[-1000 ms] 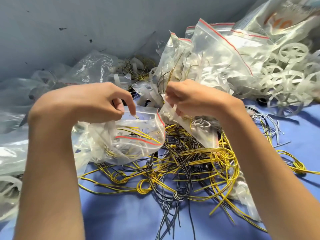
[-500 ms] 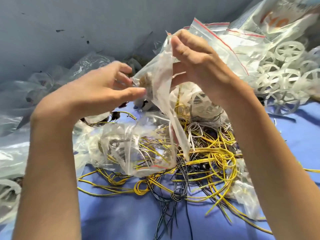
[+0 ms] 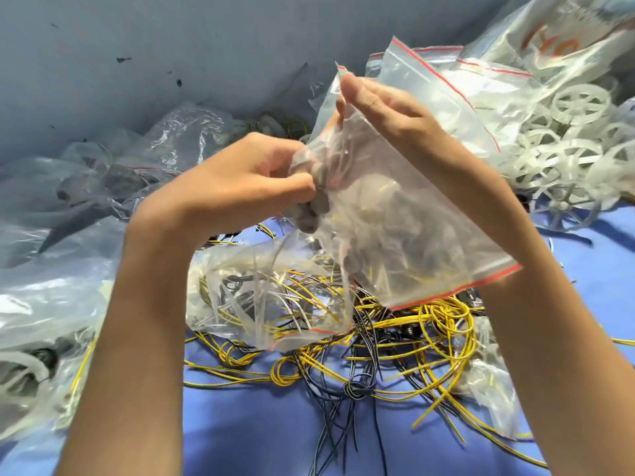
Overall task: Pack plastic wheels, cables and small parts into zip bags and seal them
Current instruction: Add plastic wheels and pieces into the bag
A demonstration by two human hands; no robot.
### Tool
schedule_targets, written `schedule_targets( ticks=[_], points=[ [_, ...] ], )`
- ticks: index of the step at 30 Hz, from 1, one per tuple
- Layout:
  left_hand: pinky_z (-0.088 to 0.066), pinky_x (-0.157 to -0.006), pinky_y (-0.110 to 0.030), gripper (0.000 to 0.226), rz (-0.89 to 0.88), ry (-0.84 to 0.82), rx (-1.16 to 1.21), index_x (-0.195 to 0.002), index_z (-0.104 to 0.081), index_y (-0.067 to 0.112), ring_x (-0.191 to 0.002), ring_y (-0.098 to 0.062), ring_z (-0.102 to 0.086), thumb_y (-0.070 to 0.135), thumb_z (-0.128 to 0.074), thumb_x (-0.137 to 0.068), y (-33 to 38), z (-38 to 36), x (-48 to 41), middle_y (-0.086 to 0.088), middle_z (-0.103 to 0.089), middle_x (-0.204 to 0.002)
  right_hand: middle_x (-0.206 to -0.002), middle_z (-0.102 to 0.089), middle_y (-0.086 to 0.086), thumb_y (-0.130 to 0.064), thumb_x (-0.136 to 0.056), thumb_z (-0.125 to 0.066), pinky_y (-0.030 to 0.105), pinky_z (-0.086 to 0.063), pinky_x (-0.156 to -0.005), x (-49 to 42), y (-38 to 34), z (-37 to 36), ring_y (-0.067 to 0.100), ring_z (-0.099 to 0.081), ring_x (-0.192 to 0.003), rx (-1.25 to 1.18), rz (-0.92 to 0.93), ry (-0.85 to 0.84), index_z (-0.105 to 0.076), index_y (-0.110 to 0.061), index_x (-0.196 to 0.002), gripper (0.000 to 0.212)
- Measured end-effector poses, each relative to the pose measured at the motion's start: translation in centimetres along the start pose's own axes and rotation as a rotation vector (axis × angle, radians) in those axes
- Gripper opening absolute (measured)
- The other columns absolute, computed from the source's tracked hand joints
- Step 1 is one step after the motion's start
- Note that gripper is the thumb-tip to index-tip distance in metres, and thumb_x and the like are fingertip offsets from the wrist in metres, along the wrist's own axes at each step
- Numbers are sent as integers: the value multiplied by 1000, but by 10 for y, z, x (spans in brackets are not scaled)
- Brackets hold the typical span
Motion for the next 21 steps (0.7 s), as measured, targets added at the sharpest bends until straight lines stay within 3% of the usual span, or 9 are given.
schedule_targets(
  ticks=[3, 5, 6, 9, 11, 14, 16, 18, 21],
  points=[
    [-49, -69, -45, 30, 15, 16, -32, -87, -57, -7, -67, -30, -54, 20, -54, -73, -4, 0, -3, -33, -60, -84, -86, -34, 14, -15, -103, -33, 38, -30, -67, 1, 2, -3, 24, -32, -78, -27, -17, -29, -42, -3, -96, 17],
    [-52, -69, -39, 28, 8, 61, -28, -92, -60, -4, -71, -20, -56, 19, -62, -75, -3, 1, -4, -28, -64, -86, -79, -39, 12, -9, -101, -36, 20, -36, -61, -1, 5, 0, 20, -41, -68, 15, -23, -46, -46, -4, -91, 16],
    [-53, -70, -38, 24, 11, 97, 4, -93, -61, -2, -72, -18, -58, 15, -69, -78, -2, 2, -3, -27, -66, -88, -77, -44, 6, -7, -101, -38, 13, -39, -59, -2, 9, 2, 7, -48, -63, 28, -36, -60, -47, -5, -90, 15],
    [-54, -80, -39, 8, 41, 258, 102, -88, -61, 4, -73, -20, -67, 11, -64, -88, -6, 12, -4, -21, -69, -86, -82, -51, -8, 4, -95, -47, 9, -44, -61, -2, 24, 9, -13, -55, -58, 140, -66, -121, -53, -6, -108, 17],
    [-55, -85, -47, 12, 93, 385, 172, -87, -60, 1, -77, -24, -71, 12, -61, -91, -10, 18, -6, -19, -70, -85, -88, -55, -4, 13, -88, -52, 10, -45, -61, 3, 35, 12, -10, -59, -65, 161, -96, -194, -55, -5, -108, 27],
    [-60, -70, -30, 15, 136, 509, 344, -84, -60, -3, -71, -21, -70, 10, -58, -93, -13, 23, -8, -18, -66, -83, -96, -65, 11, -4, -87, -63, 29, -52, -72, 10, 49, 11, 19, -66, -87, 525, -180, -361, -62, -5, -102, 15],
    [-58, -63, -23, 18, 144, 560, 441, -80, -60, -3, -64, -16, -70, 9, -56, -94, -13, 23, -8, -13, -66, -76, -97, -69, -1, -19, -80, -73, 16, -52, -74, 17, 51, 0, 2, -66, -87, 553, -231, -539, -63, -20, -101, 23],
    [-56, -62, -20, 22, 104, 609, 496, -73, -62, 5, -61, -13, -69, 9, -55, -94, -11, 24, -9, -4, -68, -65, -113, -65, -11, -38, -70, -72, 10, -49, -81, 23, 49, -12, -3, -64, -94, 482, -284, -660, -57, -28, -118, 51],
    [-55, -64, -21, 22, 44, 655, 527, -75, -64, 2, -63, -13, -69, 14, -58, -93, -10, 28, -9, 2, -69, -61, -121, -58, -14, -50, -74, -54, 17, -53, -80, 18, 44, -20, 2, -66, -95, 356, -233, -561, -57, -14, -122, 60]
  ],
)
Point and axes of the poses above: each hand's wrist, its own x-axis away from the middle knuckle, its own z-axis out of the back of the hand, y = z × x, the point moved 6 cm from there along -x, towards the middle knuckle
